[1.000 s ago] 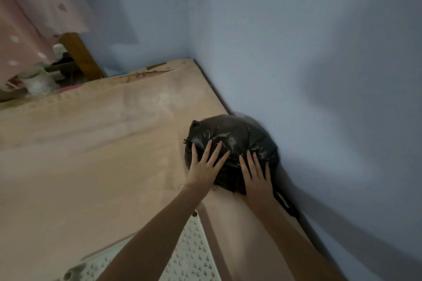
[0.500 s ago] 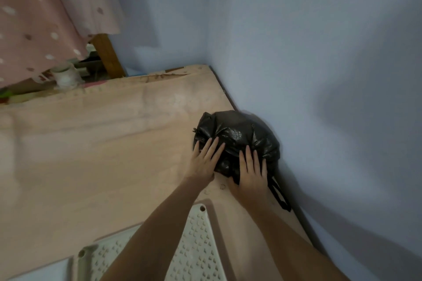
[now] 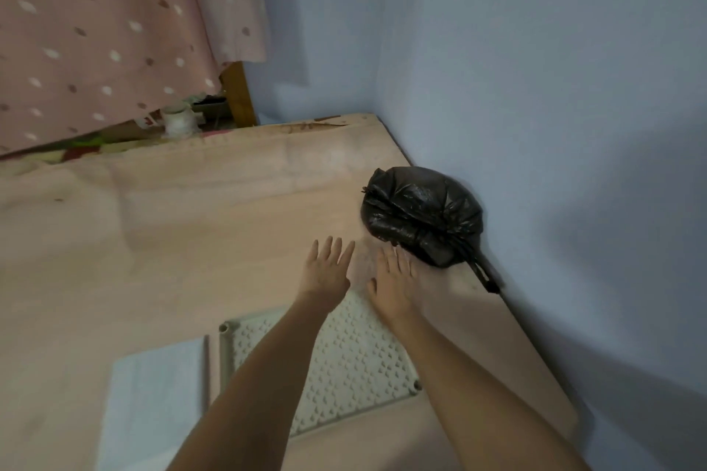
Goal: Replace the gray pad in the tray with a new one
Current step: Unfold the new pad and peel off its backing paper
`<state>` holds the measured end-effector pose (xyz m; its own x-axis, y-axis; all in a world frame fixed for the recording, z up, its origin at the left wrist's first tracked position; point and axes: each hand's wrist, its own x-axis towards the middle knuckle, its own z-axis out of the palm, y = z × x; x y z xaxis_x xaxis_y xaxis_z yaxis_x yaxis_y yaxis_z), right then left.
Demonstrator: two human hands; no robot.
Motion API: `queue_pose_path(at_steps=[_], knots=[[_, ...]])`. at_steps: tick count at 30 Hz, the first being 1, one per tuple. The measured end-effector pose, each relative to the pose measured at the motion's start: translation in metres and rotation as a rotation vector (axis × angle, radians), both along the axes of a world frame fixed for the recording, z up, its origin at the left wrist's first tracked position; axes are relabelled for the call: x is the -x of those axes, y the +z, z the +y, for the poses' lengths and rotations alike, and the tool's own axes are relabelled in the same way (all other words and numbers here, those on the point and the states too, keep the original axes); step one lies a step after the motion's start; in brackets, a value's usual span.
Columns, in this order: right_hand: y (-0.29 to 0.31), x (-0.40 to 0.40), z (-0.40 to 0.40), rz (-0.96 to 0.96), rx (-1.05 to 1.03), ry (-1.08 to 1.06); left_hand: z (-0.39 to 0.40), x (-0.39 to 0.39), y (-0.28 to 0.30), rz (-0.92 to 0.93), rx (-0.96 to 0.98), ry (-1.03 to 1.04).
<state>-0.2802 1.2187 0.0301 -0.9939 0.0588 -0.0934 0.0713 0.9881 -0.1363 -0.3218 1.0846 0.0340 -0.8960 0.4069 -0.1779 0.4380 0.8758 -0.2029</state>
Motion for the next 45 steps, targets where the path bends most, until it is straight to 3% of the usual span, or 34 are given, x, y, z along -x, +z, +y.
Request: queue_pose_path(at_steps=[14,22,31,36,45], knots=[[-0.003,-0.098,-0.193,-0.179,-0.016,0.279,-0.2,-0.14,-0.015,-0.14,-0.133,0.392],[-0.017,-0.13,-0.29,-0.237,0.12,0.414,-0.279,-0.201,-0.025,-0.185,-0.221,0.741],[-0.034,-0.115,-0.313,-0.31,0.191,0.189,-0.309,-0.197,-0.037,-0.233,-0.544,1.096],[-0.035,-0.093,-0.314,-0.355,0.24,0.088,-0.313,-0.173,-0.045,-0.271,-0.836,1.32],[-0.035,-0.076,-0.322,-0.489,0.389,-0.158,-0.333,-0.159,-0.065,-0.349,-1.215,1.385]])
